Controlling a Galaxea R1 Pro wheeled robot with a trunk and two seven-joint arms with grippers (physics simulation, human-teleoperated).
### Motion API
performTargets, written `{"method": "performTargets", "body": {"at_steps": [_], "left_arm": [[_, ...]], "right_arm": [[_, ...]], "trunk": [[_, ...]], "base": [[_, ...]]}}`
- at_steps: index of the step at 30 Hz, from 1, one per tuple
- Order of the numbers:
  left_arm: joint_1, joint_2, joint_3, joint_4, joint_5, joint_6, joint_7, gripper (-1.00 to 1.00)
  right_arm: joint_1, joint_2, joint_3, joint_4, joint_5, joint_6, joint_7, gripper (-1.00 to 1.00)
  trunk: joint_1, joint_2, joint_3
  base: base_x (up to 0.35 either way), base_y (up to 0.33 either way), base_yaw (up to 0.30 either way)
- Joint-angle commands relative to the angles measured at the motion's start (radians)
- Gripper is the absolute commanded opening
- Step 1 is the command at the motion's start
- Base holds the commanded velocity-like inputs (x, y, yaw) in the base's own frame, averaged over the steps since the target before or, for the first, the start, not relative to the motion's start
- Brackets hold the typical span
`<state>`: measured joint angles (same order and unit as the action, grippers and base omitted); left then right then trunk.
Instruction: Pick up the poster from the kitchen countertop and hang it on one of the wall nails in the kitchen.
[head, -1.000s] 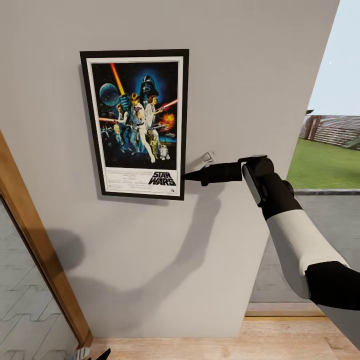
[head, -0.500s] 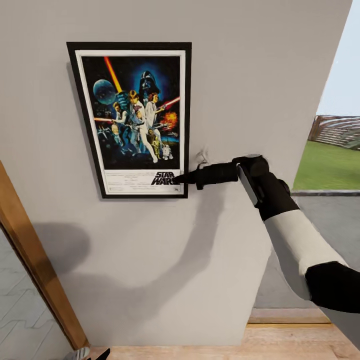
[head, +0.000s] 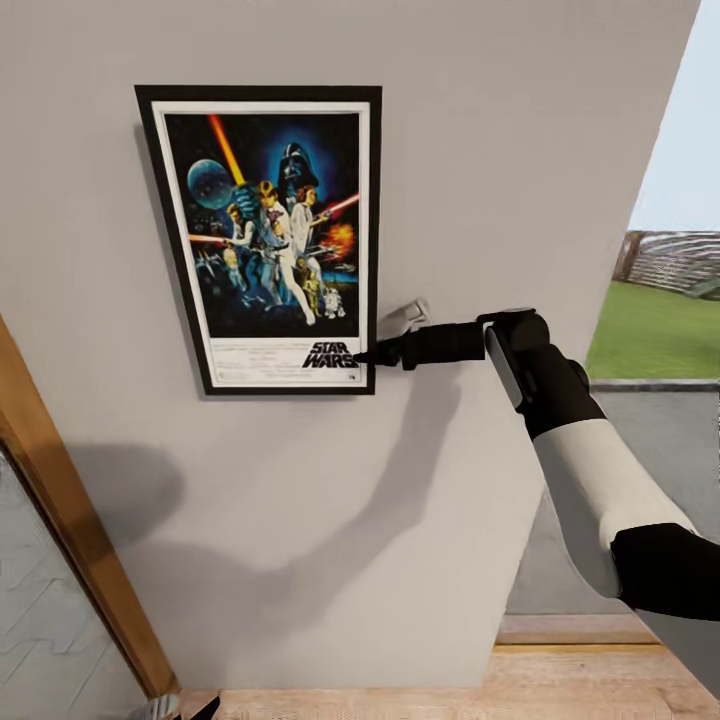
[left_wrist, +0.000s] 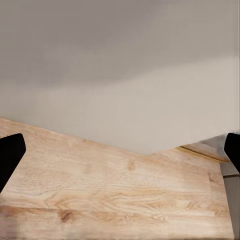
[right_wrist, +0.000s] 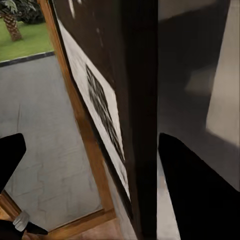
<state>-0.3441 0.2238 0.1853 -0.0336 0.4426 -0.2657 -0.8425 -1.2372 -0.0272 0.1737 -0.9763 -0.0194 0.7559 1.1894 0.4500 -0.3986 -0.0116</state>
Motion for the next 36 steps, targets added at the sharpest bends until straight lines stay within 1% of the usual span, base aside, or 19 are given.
{"method": "performTargets", "body": {"at_steps": [1,7,17,20,23,24,30,32,33,35,36], "left_arm": [[-0.001,0.0,0.008,0.001,-0.008,-0.006,-0.003,1.0],[-0.001,0.0,0.008,0.001,-0.008,-0.006,-0.003,1.0],[-0.001,0.0,0.008,0.001,-0.008,-0.006,-0.003,1.0],[-0.001,0.0,0.008,0.001,-0.008,-0.006,-0.003,1.0],[-0.001,0.0,0.008,0.001,-0.008,-0.006,-0.003,1.0],[-0.001,0.001,0.008,0.001,-0.008,-0.006,-0.003,1.0],[-0.001,0.001,0.008,0.001,-0.008,-0.006,-0.003,1.0],[-0.001,0.002,0.008,0.001,-0.008,-0.006,-0.003,1.0],[-0.001,0.002,0.008,0.001,-0.008,-0.006,-0.003,1.0],[-0.001,0.002,0.009,0.001,-0.008,-0.005,-0.003,1.0],[-0.001,0.002,0.008,0.001,-0.008,-0.005,-0.003,1.0]], "right_arm": [[-0.001,-0.001,0.001,0.0,-0.001,0.006,0.001,1.0],[-0.001,0.0,0.001,-0.001,-0.001,0.006,0.001,1.0],[0.0,0.0,0.001,0.0,-0.002,0.002,0.002,1.0],[0.016,0.0,0.001,-0.002,-0.002,0.0,0.004,1.0],[0.051,-0.001,0.001,-0.03,-0.002,-0.004,0.011,1.0],[0.09,-0.001,0.001,-0.067,-0.002,-0.016,0.019,1.0],[0.249,-0.006,0.0,-0.203,0.0,-0.072,0.032,1.0],[0.37,-0.016,-0.002,-0.253,0.0,-0.101,0.044,1.0],[0.432,-0.02,-0.002,-0.265,0.0,-0.14,0.049,1.0],[0.493,-0.024,-0.003,-0.273,0.001,-0.197,0.052,1.0],[0.552,-0.027,-0.005,-0.279,0.001,-0.259,0.054,1.0]], "trunk": [[0.0,-0.001,-0.001],[0.0,-0.001,-0.001],[0.0,-0.001,-0.001],[0.0,-0.001,-0.001],[0.0,-0.001,-0.001],[0.0,-0.001,-0.001],[0.0,-0.001,-0.001],[0.0,-0.001,-0.001],[0.0,-0.001,-0.001],[0.0,-0.001,-0.001],[0.0,-0.001,-0.001]], "base": [[-0.278,0.0,0.0],[-0.233,0.0,0.0],[-0.031,0.0,0.0],[-0.005,0.0,0.0],[-0.003,0.0,0.0],[-0.001,0.0,0.0],[0.0,0.0,0.0],[0.0,0.0,0.0],[0.0,0.0,0.0],[0.0,0.0,0.0],[0.0,0.0,0.0]]}}
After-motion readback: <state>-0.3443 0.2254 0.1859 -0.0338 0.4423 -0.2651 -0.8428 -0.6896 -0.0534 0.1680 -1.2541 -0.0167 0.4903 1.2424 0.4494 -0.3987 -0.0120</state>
